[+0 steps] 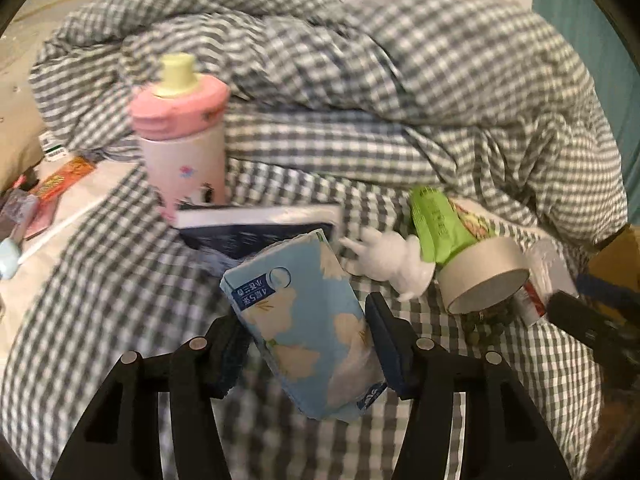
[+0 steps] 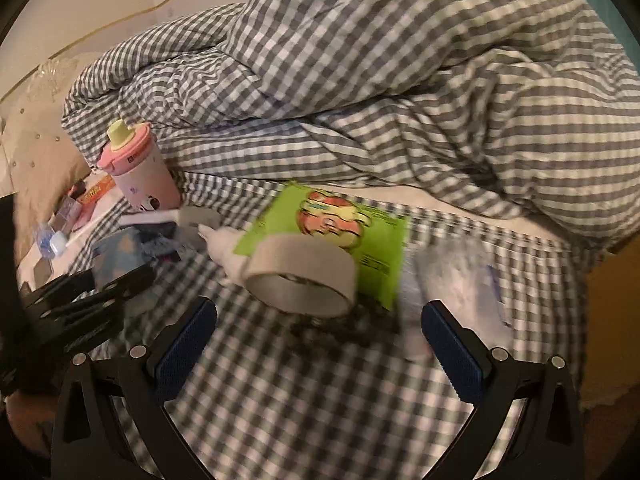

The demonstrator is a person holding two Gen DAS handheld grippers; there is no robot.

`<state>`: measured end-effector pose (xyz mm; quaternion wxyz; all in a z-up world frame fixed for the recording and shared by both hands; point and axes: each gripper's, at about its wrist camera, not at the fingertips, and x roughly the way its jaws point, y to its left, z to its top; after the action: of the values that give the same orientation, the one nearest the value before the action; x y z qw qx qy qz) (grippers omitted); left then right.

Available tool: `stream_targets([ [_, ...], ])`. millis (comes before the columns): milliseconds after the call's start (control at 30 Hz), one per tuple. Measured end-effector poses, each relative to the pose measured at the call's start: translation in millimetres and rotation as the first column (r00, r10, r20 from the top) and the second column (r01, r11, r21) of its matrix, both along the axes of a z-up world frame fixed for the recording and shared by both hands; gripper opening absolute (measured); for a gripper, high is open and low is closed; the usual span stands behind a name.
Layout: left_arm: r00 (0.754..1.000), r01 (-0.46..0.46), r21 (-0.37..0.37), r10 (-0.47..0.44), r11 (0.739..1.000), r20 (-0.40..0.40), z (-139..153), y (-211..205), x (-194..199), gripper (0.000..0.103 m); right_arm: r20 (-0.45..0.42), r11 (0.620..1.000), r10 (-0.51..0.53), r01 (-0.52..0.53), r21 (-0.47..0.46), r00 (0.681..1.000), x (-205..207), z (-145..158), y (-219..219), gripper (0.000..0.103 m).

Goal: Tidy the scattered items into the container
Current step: 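Grasp the blue floral tissue pack with the left tool while the right tool grasps the beige tape roll, then carry the tissue pack and tape roll over the cardboard box with both tools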

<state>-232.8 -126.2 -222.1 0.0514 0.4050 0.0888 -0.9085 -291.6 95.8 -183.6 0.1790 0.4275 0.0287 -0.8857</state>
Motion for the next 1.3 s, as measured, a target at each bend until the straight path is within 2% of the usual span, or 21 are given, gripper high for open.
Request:
stream_targets([
  [167,0.999,-0.023,-0.017,0.023,1.000,-0.030,17,-13,12,0.057,0.027,0.999,-0.036,0.036,0.002,0.999,-18,-11,-19,0.103],
  [333,0.998,-0.051,-0.012,0.051,0.999,-0.028,23,-25,21,0.057,0.061,0.998,-0.059,0.059,0.006,0.996,-33,-22,-36,0.103],
  [433,0.998,-0.055,-0.004,0.055,0.998,-0.025,22,-30,25,0.057,0.059,0.997,-0.063,0.059,0.054,0.996,-36,-29,-47,0.102],
  [533,0.998,-0.046,-0.010,0.045,0.999,-0.031,23,-30,28,0.057,0.056,0.992,-0.080,0.074,0.100,0.995,-38,-36,-50,0.096],
  [600,0.998,-0.042,-0.012,0.041,0.999,-0.037,25,-30,29,0.057,0.075,0.989,-0.102,0.093,0.119,0.992,-41,-46,-47,0.084],
  [767,0.998,-0.037,-0.002,0.037,0.999,-0.046,28,-29,32,0.057,0.077,0.992,-0.090,0.083,0.091,0.993,-39,-53,-41,0.084],
  [967,0.998,-0.027,-0.007,0.027,1.000,-0.056,33,-24,34,0.057,0.062,0.996,-0.076,0.072,0.052,0.995,-32,-41,-35,0.083],
  [1300,0.995,-0.020,-0.022,0.017,1.000,-0.097,58,-12,45,0.057,-0.043,0.998,-0.060,0.060,0.002,0.997,4,14,-17,0.083],
])
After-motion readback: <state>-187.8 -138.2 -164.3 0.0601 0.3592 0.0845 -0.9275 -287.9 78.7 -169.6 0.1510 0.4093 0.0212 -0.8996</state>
